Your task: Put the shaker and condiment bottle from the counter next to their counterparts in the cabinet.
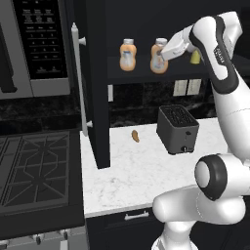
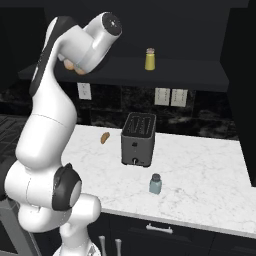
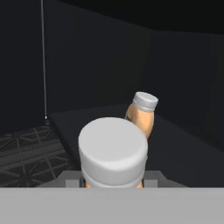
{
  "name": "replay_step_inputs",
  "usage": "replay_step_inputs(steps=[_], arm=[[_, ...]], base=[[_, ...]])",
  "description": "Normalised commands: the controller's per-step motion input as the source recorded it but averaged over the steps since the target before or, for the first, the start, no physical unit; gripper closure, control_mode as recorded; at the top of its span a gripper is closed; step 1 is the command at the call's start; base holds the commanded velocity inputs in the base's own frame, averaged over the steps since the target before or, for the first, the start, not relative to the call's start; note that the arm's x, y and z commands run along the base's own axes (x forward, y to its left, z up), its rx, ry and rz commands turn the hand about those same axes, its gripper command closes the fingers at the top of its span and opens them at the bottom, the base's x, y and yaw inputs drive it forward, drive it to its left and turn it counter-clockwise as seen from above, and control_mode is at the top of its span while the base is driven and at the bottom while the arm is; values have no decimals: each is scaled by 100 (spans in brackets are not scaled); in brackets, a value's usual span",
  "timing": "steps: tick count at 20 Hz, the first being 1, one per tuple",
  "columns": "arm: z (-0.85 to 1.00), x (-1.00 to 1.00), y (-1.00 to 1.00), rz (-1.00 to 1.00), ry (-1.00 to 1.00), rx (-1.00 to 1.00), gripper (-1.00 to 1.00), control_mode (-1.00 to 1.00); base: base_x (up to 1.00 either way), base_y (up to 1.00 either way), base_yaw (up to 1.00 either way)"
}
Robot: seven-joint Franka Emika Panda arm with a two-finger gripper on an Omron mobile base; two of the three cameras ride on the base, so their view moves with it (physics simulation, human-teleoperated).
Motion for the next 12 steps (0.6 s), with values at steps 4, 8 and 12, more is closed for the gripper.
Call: replay_step_inputs(steps=[4, 8, 12], arm=[[-1, 6, 0, 1, 0, 0, 100, -100], [0, 24, 0, 0, 0, 0, 100, -100], [0, 34, 0, 0, 0, 0, 100, -100]], base=[[0, 0, 0], [0, 0, 0], [0, 0, 0]])
